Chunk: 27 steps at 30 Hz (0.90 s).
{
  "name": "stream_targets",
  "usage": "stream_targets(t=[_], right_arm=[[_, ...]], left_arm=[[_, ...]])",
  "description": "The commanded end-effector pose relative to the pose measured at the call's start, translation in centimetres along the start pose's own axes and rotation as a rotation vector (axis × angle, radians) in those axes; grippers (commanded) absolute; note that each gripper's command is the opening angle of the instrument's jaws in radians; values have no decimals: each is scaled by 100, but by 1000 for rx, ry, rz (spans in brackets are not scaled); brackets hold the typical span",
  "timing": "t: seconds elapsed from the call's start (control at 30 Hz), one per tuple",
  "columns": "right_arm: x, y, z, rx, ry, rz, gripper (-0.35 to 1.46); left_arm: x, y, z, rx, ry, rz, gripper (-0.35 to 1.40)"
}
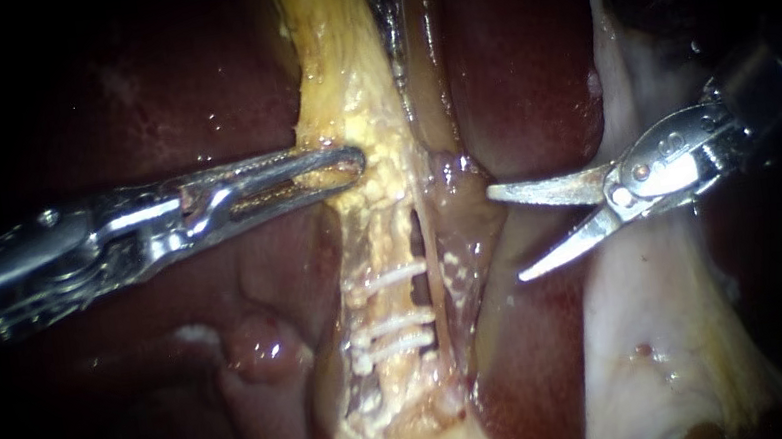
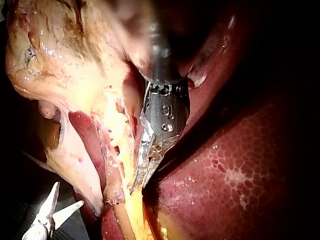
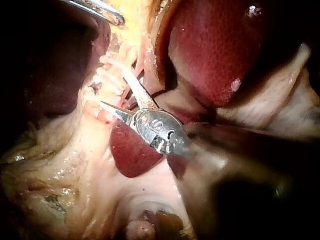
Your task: Go to the cutting position left tube
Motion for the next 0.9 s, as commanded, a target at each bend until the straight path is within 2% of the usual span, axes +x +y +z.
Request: stream_targets(t=[0.03, 0.27, 0.43, 0.53, 0.73, 0.9], right_arm=[[0, 0, 0, 0, 0, 0, 143], [0, -1, 1, -3, 0, 17, 143], [0, -2, 6, 27, 14, 58, 143], [-1, -5, 15, 57, 20, 90, 143], [-4, -16, 48, 146, -47, 157, 143], [-10, -25, 83, 209, -67, 227, 143]], left_arm=[[0, 0, 0, 0, 0, 0, -33], [-4, 0, -7, 5, 2, -2, -33], [-21, 0, -25, -6, 6, -17, -33], [-32, -2, -38, -11, -8, -5, -35], [-44, -8, -61, -18, -27, 16, -35], [-45, -16, -72, -25, -30, 32, -35]])
